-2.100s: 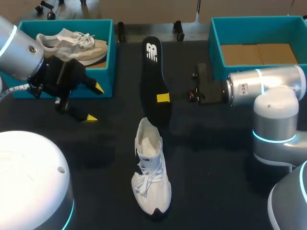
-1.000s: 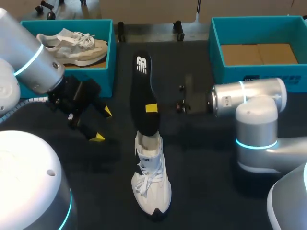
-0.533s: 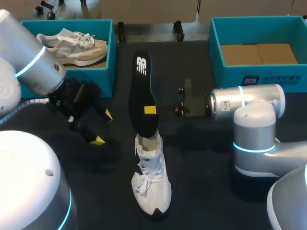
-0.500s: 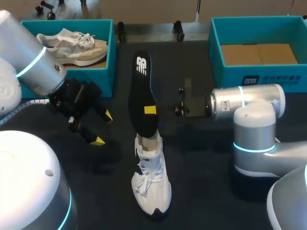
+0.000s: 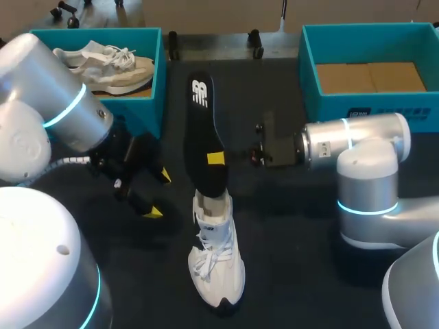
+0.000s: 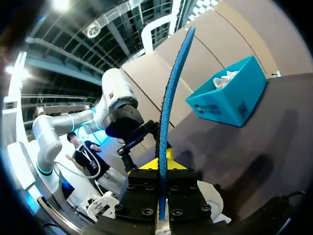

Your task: Take the shoe out of the shoebox, open the shoe tongue, remove and reinsert the insole, then place the shoe into the shoebox

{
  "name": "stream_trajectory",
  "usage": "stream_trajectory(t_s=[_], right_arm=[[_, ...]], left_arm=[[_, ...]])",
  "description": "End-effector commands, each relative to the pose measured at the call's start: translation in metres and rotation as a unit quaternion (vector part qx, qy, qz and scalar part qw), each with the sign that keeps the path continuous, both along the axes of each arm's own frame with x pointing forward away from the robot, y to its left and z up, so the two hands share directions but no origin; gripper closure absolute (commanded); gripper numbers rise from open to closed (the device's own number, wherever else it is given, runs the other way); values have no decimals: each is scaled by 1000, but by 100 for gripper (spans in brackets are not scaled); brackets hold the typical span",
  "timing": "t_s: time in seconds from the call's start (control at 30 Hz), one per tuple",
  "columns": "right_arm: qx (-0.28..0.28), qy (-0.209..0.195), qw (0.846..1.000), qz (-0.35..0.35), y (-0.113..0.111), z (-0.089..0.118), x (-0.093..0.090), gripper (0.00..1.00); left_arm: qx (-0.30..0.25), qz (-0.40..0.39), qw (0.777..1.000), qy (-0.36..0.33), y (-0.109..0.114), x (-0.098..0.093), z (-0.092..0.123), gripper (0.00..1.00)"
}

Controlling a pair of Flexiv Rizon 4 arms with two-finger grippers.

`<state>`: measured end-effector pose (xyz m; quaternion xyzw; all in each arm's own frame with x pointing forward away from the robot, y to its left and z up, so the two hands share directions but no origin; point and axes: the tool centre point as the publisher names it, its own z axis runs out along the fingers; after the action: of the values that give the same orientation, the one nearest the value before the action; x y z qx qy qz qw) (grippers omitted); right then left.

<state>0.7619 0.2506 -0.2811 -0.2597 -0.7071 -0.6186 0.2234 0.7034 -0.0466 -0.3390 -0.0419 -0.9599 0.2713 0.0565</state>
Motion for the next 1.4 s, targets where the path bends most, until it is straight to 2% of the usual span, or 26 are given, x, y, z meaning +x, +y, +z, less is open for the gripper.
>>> stream_trajectory(t_s=[0.03, 0.4, 0.5, 0.67, 1.07, 1.4], right_arm=[[-6, -3, 1000, 4, -1, 1, -2, 100], [-6, -3, 1000, 4, -1, 1, -2, 100], [-7, 5, 1000, -5, 4, -5, 3, 100], [13, -13, 1000, -4, 0, -8, 0, 100], [20, -47, 999, -15, 2, -9, -8, 100], [20, -47, 999, -15, 2, -9, -8, 100]], left_arm=[[11, 5, 1000, -11, -7, -7, -8, 0], [11, 5, 1000, -11, -7, -7, -8, 0], [11, -3, 1000, -13, -13, -8, -12, 0], [10, -9, 1000, -15, -17, -9, -16, 0], [13, -2, 1000, -18, -18, -8, -21, 0], [13, -2, 1000, -18, -18, -8, -21, 0]])
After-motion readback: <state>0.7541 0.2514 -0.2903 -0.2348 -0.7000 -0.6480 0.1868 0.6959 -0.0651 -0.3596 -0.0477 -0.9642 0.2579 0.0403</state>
